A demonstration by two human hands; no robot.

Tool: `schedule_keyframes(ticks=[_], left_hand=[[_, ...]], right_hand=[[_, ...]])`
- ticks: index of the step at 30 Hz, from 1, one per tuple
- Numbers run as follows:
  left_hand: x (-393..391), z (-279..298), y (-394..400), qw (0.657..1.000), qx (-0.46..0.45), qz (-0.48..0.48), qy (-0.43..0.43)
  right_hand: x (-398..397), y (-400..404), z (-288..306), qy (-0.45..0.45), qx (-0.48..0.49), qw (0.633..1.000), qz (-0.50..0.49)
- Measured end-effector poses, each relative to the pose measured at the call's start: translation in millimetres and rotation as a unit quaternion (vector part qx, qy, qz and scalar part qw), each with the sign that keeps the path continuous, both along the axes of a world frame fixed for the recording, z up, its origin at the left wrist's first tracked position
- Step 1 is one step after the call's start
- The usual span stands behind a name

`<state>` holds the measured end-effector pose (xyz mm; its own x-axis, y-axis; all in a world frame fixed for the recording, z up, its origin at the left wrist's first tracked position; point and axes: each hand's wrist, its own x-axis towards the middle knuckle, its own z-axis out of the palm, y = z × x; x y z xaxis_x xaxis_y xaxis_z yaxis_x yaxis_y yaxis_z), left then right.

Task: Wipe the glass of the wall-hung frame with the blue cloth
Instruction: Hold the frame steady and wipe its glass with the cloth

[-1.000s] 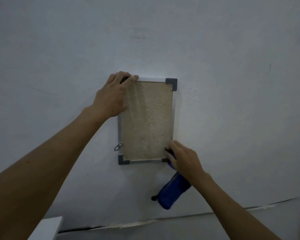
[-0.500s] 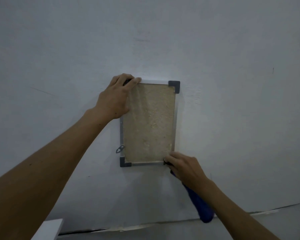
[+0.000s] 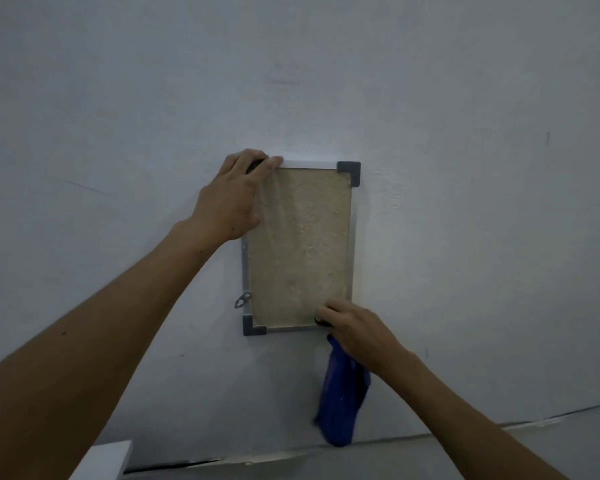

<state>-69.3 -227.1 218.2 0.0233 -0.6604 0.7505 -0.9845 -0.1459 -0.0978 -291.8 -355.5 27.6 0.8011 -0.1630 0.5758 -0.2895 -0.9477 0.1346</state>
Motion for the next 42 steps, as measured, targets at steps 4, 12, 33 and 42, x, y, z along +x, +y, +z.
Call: schedule_keyframes(ticks=[4,12,33,42], left_hand=[[0.8,0.1,-0.3,1.000,0.001,-0.003,-0.004],[1.8,-0.1,-1.4,1.000,-0.001,-0.001,-0.004],[3.1,-1.3,-1.9,1.000,-0.008,-0.005,-0.002],[2.6,-0.2,-1.4,1.000,-0.004,-0.003,-0.002]], right_hand=[[12.5,1.5,36.3,-0.195,0.024,0.981,-0.006],[12.9,15.7,0.0,-0.113,0.051,0.992,0.010],[32.9,12.5,42.7,-0.236,0.060,0.970,0.016],[38.5,22.6,29.1,-0.138,0.064,0.987,0.051]])
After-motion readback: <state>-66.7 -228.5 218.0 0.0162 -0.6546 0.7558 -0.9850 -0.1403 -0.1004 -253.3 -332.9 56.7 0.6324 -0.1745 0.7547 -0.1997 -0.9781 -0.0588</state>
